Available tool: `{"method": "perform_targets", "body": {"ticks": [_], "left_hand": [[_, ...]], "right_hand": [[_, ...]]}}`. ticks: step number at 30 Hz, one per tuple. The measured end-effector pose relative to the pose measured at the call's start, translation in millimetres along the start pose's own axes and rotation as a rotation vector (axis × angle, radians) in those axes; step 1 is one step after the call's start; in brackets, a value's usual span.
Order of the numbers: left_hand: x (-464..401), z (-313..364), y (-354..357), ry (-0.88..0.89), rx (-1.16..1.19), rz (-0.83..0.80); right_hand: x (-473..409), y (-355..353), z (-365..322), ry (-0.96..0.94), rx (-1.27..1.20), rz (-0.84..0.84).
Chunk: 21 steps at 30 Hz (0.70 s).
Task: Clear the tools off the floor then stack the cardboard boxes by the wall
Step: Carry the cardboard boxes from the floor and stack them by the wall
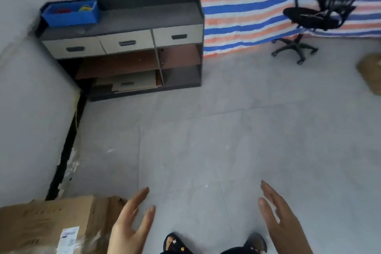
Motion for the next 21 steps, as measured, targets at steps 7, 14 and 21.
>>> {"method": "perform_targets", "body": {"ticks": [7,14,21], "left_hand": [[12.2,36.3,179.2,0.108,-0.035,-0.259],[47.7,62.1,345.2,0.194,-0.088,-0.514],[54.0,92.7,466.0,0.271,-0.200,-0.730]], "right_hand": [[22.2,-147.0,87.8,0.140,-0.050,0.303],[43.2,-268.6,167.7,0.231,-0.121,0.594],[54.3,-323.5,222.1,0.339,-0.209,0.809]]}}
Point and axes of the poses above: each hand's wrist, its own x-axis away from the middle knuckle, its own y-axis out of the palm, z = x × y, the point moved 3 cm from there along -x, towards the middle knuckle, and after that the axes turned 7 degrees about x, right-handed, at the moved point
